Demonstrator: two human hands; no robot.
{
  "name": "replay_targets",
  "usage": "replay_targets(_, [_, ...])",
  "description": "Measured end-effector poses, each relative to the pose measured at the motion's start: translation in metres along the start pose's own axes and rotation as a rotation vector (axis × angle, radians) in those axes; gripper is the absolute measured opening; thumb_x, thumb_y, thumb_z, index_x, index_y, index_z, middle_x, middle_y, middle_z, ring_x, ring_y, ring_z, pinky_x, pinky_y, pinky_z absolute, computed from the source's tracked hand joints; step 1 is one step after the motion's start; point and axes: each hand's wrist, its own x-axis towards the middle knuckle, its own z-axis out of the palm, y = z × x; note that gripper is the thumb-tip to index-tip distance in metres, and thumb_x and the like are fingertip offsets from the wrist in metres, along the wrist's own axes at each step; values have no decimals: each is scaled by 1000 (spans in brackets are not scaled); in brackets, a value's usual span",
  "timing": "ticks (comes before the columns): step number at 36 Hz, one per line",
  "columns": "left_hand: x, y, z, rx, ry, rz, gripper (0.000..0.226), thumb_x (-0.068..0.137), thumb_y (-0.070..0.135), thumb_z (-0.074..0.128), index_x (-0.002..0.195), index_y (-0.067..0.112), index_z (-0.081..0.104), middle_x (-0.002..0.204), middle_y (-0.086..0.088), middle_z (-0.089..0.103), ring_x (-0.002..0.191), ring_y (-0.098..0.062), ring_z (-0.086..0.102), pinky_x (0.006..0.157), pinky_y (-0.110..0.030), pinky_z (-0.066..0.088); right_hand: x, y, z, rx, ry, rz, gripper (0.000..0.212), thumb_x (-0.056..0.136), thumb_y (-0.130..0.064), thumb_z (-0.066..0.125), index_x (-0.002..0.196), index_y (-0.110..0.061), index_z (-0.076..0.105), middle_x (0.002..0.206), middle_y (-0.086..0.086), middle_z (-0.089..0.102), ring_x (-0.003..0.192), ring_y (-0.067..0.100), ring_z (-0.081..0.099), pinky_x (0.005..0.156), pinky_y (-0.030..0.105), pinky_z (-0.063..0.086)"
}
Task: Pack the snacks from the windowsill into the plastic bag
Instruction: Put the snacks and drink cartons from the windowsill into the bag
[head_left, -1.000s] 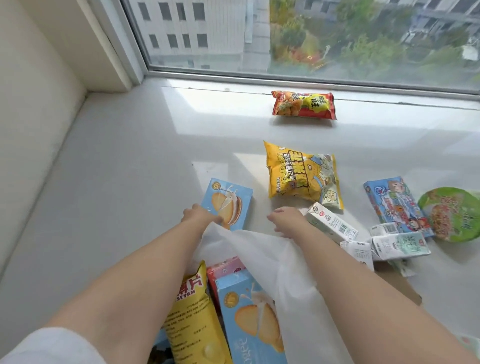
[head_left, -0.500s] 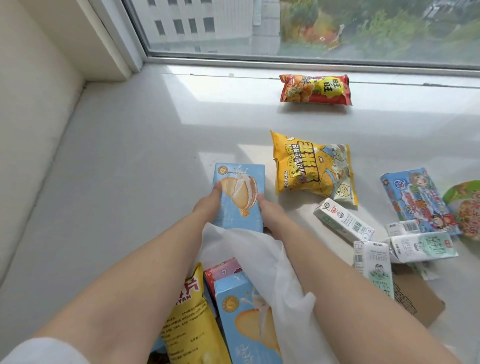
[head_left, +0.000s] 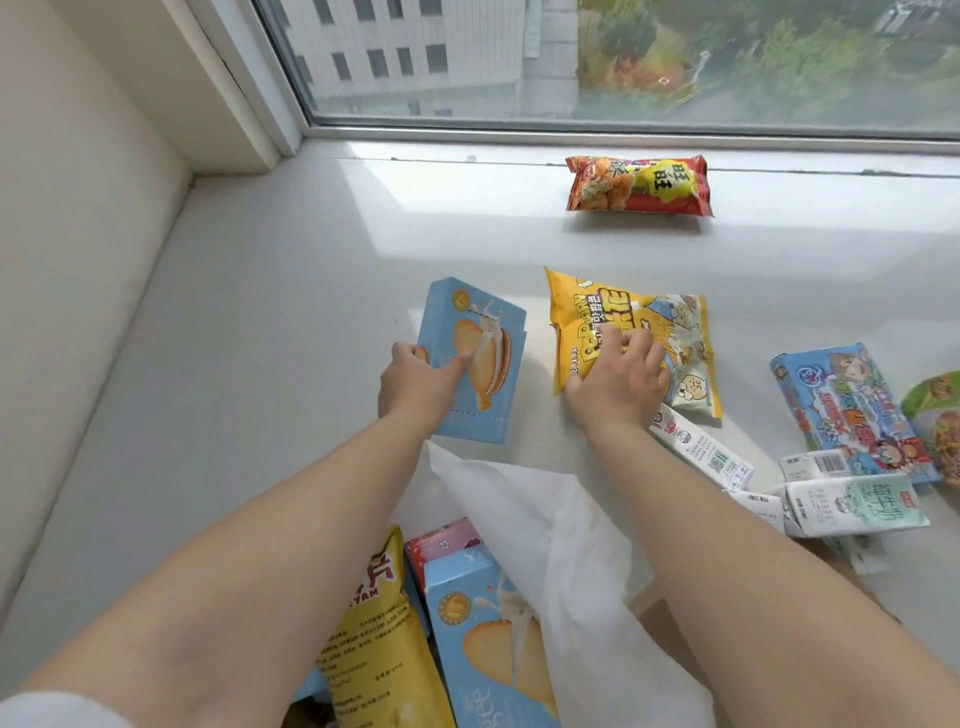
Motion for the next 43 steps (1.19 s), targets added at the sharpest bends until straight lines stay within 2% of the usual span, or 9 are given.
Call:
replay_targets(3, [3,-3,-3,176,150,29,50,81,53,63,104,15,39,101,-2,55,82,-26,54,67,-33,41,20,12,5,-313,-196,-103,86,83,-24,62,149,-28,7,156,12,1,144,34,3,115,48,10])
replay_targets(6, [6,-1,0,276,203,87,50,83,50,62,108,13,39,109,-3,55,90,-30,58,68,-34,42,40,23,9,-435,-316,-170,89,85,-24,59,150,-30,-1,158,11,-8,145,35,-5,115,54,3])
replay_targets(14, [-5,16,35,603,174,234,41,90,38,55,117,11,37,114,-4,50,94,-30,60,63,-32,37,71,23,18,-362,-134,-347,49,79,-17,60,127,-20,47,128,14,46,120,32,43,106,43,29])
replay_targets(20, [-2,16,33,620,162,201,38,91,35,52,118,12,38,112,-4,54,93,-31,60,64,-32,38,66,27,3,-238,15,-432,21,58,10,64,77,-1,63,74,17,60,67,36,59,58,33,42])
replay_targets(25, [-7,16,19,531,150,170,35,89,35,52,111,11,40,107,-8,59,91,-33,59,66,-32,40,44,36,-32,-201,-24,-392,24,81,-1,49,100,-7,62,104,11,62,95,34,58,65,30,31])
replay_targets(29, [-33,21,-2,365,157,157,35,88,36,55,109,13,40,104,-7,59,86,-31,57,66,-33,41,17,38,-70,24,173,-397,26,80,-8,45,95,-9,66,95,11,65,79,39,60,60,31,33])
replay_targets(33, [-75,26,-42,245,240,360,32,87,33,58,105,13,41,100,-5,58,74,-27,48,64,-32,37,-18,41,-116,243,415,-434,17,76,-10,49,78,-4,64,70,16,63,54,36,56,55,27,29])
replay_targets(39, [-150,11,-115,-8,445,728,38,83,22,68,109,3,47,101,-12,62,84,-34,57,64,-28,32,-84,49,-184,527,609,-349,12,75,-6,53,67,-11,46,60,7,42,54,23,36,53,28,21])
replay_targets(43, [-193,-31,-139,10,479,1081,43,74,20,69,103,17,37,89,-9,67,62,-32,62,52,-24,39,-130,58,-211,676,645,-306,23,77,4,57,68,-12,42,55,-1,31,54,11,24,46,21,24])
